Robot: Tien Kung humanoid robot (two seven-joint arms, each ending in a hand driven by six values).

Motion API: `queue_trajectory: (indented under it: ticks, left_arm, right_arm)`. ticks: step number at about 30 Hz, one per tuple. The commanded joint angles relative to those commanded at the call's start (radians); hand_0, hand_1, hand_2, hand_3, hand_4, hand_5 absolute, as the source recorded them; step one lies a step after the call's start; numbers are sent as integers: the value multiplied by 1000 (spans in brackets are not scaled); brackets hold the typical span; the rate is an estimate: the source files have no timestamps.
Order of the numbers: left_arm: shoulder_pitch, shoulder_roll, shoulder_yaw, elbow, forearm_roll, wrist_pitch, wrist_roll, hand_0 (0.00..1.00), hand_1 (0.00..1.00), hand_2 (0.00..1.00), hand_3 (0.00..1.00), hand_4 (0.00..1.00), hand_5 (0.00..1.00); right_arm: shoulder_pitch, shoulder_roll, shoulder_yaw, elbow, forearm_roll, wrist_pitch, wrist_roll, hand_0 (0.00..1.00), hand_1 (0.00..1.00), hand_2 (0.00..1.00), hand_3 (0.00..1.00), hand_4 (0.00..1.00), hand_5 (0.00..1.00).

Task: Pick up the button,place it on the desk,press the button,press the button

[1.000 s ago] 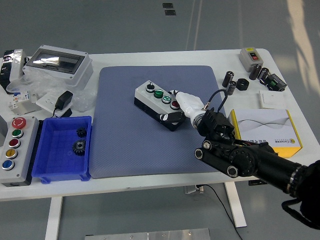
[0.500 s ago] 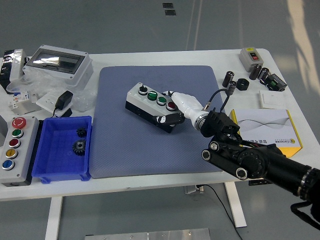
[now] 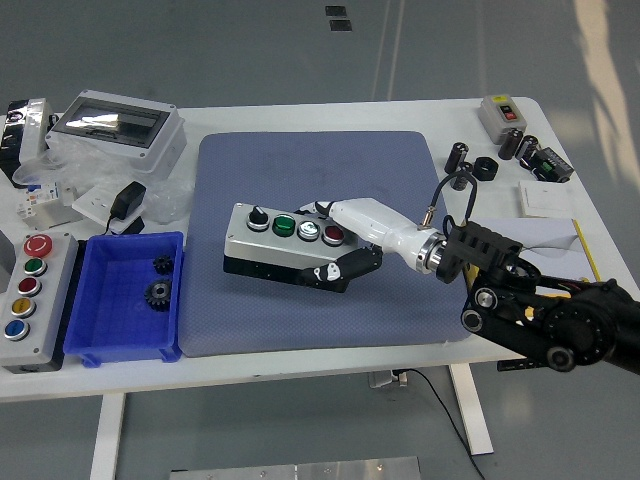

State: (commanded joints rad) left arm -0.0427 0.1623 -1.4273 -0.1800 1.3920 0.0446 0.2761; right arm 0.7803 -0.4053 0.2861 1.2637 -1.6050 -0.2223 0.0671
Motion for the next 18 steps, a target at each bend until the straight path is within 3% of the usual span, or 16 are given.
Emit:
queue_trajectory:
  ticks: [4, 5, 10, 11, 16, 17, 18]
  left_arm:
    - [-4, -1, -3, 0, 6, -1, -1, 625, 514, 531, 590, 598, 217]
    - [-5, -1, -3, 0, 7, -1, -1, 625, 514, 531, 590, 599, 218]
    - [-4, -3, -6, 0, 11, -1, 1, 625, 514, 531, 590, 599, 218]
    - [-4, -3, -6, 0, 12, -1, 1, 625, 515, 531, 590, 603, 226]
    - [-4, -3, -8, 0, 14, -1, 1, 625, 515, 531, 590, 603, 226]
    - [-4, -3, -8, 0, 14, -1, 1, 625, 515, 531, 590, 603, 231]
    - [-4, -3, -8, 0, 15, -1, 1, 625, 515, 531, 590, 603, 231]
  right_arm:
    - [-2, 1, -46, -24, -90, -41, -30, 86, 289, 297, 219, 2, 2]
    - [-3, 1, -52, -30, -112, -47, -38, 206, 323, 328, 235, 2, 2]
    - [-10, 0, -54, -56, -177, -43, -63, 206, 323, 328, 235, 2, 2]
    - [-11, -1, -51, -60, -179, -36, -65, 403, 508, 524, 382, 228, 2]
    - [-15, -6, -31, -79, -163, 4, -56, 403, 508, 524, 382, 228, 2]
    - [-15, -6, -30, -80, -161, 6, -56, 479, 559, 572, 603, 262, 2]
    - [-16, -6, -29, -82, -160, 8, -56, 479, 559, 572, 603, 262, 2]
